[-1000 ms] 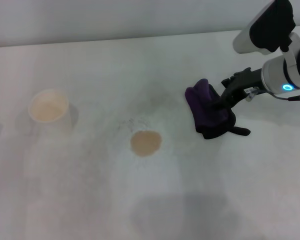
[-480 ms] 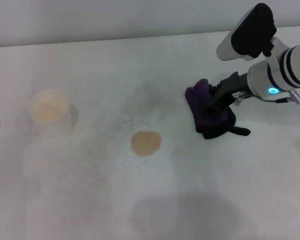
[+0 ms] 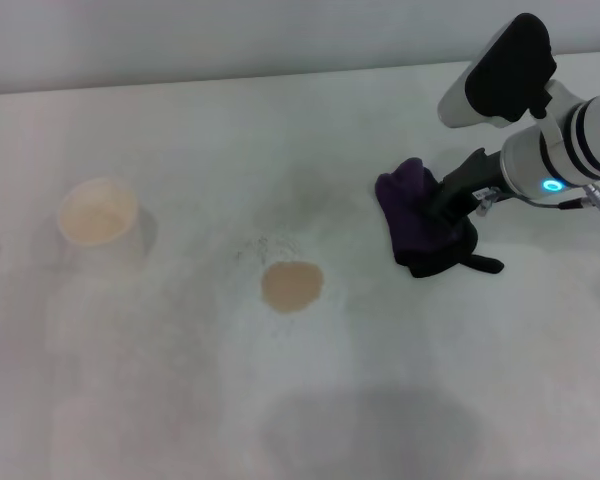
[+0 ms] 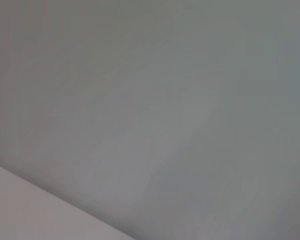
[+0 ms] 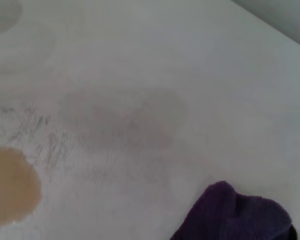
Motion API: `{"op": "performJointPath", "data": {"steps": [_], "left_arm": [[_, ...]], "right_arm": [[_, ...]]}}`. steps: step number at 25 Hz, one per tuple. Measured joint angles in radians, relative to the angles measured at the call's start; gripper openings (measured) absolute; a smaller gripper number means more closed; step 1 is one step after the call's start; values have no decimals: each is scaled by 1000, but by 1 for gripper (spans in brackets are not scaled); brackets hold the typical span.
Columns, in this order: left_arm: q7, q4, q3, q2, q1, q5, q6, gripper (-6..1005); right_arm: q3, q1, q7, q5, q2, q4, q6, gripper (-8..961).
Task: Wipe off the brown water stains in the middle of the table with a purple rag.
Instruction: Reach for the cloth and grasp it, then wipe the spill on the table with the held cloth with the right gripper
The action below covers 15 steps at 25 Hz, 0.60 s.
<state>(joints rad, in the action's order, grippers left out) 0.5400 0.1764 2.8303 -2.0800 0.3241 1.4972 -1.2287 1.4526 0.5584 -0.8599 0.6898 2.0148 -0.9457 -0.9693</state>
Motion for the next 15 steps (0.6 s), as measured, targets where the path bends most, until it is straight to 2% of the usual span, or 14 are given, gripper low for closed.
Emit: {"op": "performJointPath", "data": {"steps": [3, 7, 10, 11, 15], "left_arm": [[0, -5, 0, 0, 0, 0, 0, 889], [0, -14, 0, 0, -5, 2, 0, 890], [0, -14, 0, 0, -9, 3, 0, 890], [0, -14, 0, 0, -9, 3, 0, 890], [0, -14, 0, -2, -10, 3, 0, 890]], "right_arm": [[2, 2, 0, -9, 3, 0, -3, 110], [3, 1, -2, 4, 3, -23, -18, 88], [3, -11, -31, 57, 2, -86, -66, 72], [5, -12, -83, 112, 2, -123, -124, 66], [35, 2, -159, 191, 4, -142, -203, 65]]}}
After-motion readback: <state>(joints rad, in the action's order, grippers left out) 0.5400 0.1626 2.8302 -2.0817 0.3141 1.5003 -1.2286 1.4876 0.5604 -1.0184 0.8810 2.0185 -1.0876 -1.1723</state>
